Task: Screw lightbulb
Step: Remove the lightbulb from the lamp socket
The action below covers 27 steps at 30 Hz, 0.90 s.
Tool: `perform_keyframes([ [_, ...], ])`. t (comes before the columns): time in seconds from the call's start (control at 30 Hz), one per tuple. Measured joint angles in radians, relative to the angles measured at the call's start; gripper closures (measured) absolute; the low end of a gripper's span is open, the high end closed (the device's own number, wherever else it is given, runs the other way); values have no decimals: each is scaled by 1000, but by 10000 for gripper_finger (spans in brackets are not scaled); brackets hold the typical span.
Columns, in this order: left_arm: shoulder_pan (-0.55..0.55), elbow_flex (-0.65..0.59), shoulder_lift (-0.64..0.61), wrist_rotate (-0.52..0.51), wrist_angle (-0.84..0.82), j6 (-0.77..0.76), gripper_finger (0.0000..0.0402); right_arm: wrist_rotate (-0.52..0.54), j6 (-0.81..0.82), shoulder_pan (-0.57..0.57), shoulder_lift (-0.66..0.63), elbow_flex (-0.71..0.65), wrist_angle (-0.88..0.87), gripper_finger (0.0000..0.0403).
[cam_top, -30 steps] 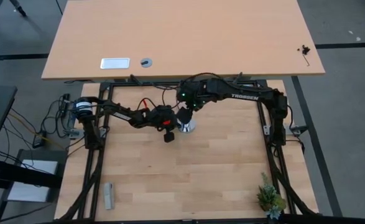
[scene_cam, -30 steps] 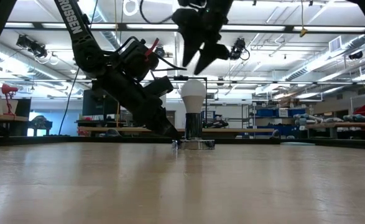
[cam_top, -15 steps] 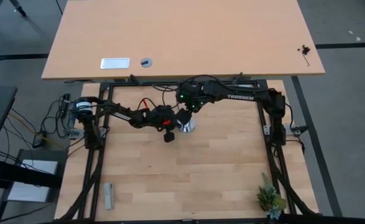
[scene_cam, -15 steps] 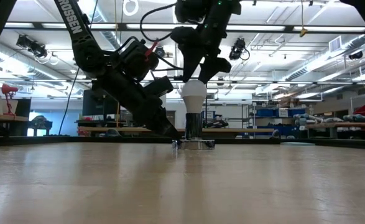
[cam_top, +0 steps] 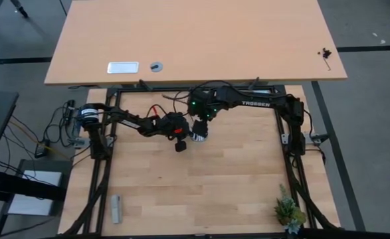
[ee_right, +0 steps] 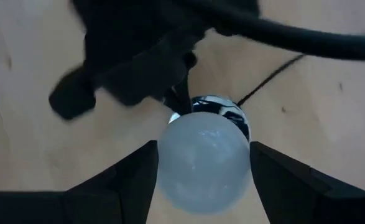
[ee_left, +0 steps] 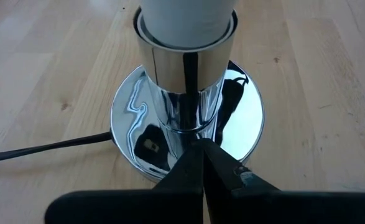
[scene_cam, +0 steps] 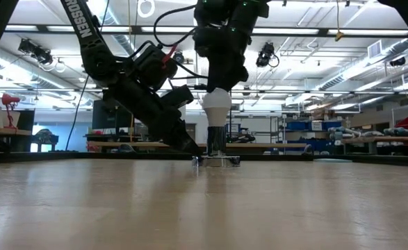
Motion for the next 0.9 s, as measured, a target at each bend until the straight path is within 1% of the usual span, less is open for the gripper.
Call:
perform_keyframes([
  [0.2,0,0,0,1,-1,1,401,-2,-420,-3,-1,-1,-3,148],
  [0.27,0,0,0,2,0,1,401,-2,-500,-6,-3,0,-5,148],
  [0.3,0,0,0,2,0,1,401,-1,-508,-6,-2,10,-15,148],
  [0.33,0,0,0,2,0,1,401,1,-497,-7,-2,25,-34,148],
  [0.4,0,0,0,4,0,2,401,15,-418,-6,-1,53,-52,148],
  [0.5,0,0,0,4,0,2,401,29,-256,0,-10,110,-81,144],
  [0.6,0,0,0,4,0,2,401,32,-48,5,-16,171,-104,139],
  [0.67,0,0,0,4,0,2,401,41,53,10,-16,178,-114,134],
  [0.73,0,0,0,4,-1,2,401,63,92,18,-16,174,-113,127],
  [0.8,0,0,0,7,-1,2,401,94,99,28,-16,163,-117,116],
  [0.9,0,0,0,11,-2,2,401,97,107,41,1,144,-117,97],
])
